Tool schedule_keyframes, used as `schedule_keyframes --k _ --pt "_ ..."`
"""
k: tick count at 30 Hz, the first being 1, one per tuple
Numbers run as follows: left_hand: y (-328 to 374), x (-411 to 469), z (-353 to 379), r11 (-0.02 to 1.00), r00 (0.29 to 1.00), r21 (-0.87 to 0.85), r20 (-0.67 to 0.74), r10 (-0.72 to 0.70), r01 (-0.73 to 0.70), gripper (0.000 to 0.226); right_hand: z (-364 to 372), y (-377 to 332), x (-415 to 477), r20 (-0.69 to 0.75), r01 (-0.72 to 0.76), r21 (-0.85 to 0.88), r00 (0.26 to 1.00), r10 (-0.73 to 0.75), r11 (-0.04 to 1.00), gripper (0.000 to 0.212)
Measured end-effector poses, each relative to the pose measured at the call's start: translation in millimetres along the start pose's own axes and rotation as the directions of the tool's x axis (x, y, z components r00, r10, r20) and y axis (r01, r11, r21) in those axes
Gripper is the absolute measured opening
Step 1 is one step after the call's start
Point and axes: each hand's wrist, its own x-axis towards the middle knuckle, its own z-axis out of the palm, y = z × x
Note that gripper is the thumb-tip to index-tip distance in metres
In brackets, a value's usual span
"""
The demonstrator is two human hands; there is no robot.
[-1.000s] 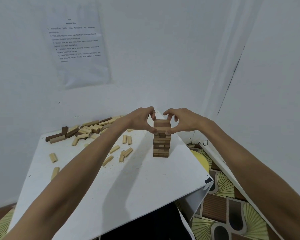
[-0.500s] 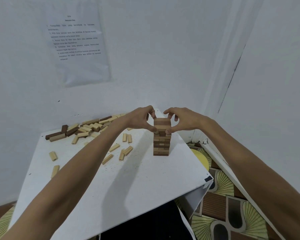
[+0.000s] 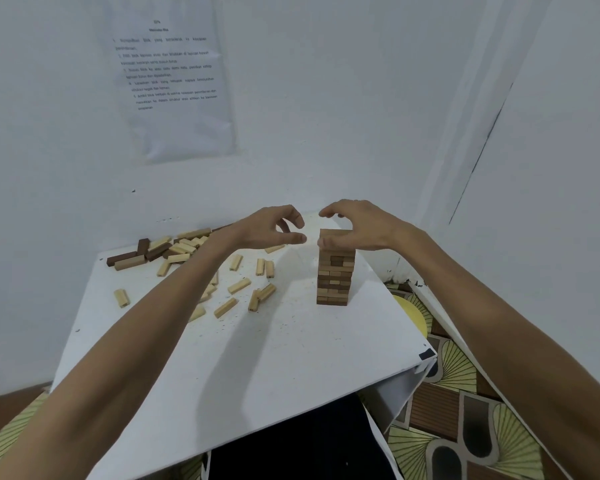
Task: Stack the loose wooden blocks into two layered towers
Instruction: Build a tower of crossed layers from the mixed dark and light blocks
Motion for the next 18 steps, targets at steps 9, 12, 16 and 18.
schedule_keyframes --k 9,12,16,18 --pt "-37.7 -58.4 -39.7 0.982 0.985 0.123 -0.108 -0.132 0.145 0.025 29.4 -68.1 34.7 0.055 0.143 -0.073 0.989 -0.14 0.987 0.046" --pt "-57.4 -87.1 -49.3 0.968 0.974 0.159 -0.142 -0.174 0.196 0.024 46.8 -85.2 47.3 0.088 0.187 -0.082 0.98 -0.18 0.979 0.043" --pt "-88.7 -123.8 -54.8 0.951 0.955 0.152 -0.175 -0.241 0.268 0.014 71.4 -106.5 64.5 0.143 0.248 -0.076 0.961 -0.236 0.966 0.044" --pt "-102.5 -141.0 -56.1 0.938 0.936 0.147 -0.209 -0.282 0.315 0.013 82.6 -118.5 73.5 0.166 0.273 -0.072 0.952 -0.259 0.959 0.043"
